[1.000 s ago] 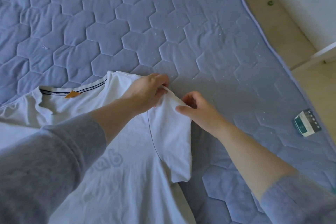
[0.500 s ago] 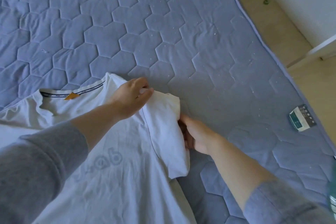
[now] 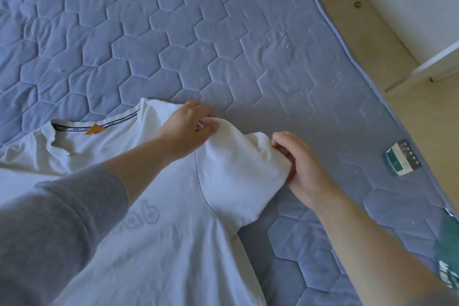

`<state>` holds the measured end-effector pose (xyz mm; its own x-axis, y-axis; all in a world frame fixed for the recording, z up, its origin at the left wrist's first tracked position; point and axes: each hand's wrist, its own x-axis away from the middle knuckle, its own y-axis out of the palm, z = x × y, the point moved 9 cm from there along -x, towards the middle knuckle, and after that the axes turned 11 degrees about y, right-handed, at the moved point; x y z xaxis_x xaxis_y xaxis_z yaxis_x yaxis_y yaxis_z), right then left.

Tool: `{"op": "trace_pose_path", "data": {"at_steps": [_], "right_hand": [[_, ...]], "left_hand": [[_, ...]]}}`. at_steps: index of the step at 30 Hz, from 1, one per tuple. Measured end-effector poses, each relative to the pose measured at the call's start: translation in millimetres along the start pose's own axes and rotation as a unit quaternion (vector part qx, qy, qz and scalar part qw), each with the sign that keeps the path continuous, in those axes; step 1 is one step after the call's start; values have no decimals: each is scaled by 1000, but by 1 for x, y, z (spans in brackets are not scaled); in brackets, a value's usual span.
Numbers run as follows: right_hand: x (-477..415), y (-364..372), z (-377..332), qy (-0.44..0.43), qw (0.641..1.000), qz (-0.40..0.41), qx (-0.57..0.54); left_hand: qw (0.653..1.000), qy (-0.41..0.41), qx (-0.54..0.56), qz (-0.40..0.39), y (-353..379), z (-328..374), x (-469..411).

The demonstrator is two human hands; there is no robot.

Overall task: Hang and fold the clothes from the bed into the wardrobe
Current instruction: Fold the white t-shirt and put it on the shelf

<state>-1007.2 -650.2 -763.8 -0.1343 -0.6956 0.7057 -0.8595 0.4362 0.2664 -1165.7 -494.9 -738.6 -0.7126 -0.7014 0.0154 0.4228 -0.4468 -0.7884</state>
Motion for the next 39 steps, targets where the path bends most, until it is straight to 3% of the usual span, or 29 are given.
{"op": "trace_pose_path", "data": {"at_steps": [5,8,10,13,15,23,28,30,32,35,37,39], "right_hand": [[-2,13,62,257,962,-63,68],[-11,21,67,304,940,-101,115],[-22,21,61,287,938,-66,182],[-37,17,42,211,926,50,309],[-43,20,33,170,921,96,337],[-41,34,20,158,904,177,357],[-48,41,5,74,824,198,526],[-50,39,1,59,822,176,538],[-49,29,4,80,869,148,465],[-39,12,13,139,964,116,196],[-31,7,12,148,985,88,20],[-27,0,-3,96,985,74,-125]], "left_hand": [[1000,-11,-12,-21,11,-5,-2],[999,-14,-27,-33,13,-7,-1],[999,-12,-38,-27,9,-8,0],[998,5,-52,-16,1,-7,2],[998,15,-58,-19,-3,-6,3],[998,53,-35,-18,-13,7,1],[997,50,-42,-28,-10,3,3],[996,50,-54,-46,-6,0,4],[994,54,-74,-56,-4,-2,4],[990,40,-116,-72,-3,-5,3],[984,27,-143,-101,2,-7,1],[977,25,-169,-130,6,-7,-5]]}}
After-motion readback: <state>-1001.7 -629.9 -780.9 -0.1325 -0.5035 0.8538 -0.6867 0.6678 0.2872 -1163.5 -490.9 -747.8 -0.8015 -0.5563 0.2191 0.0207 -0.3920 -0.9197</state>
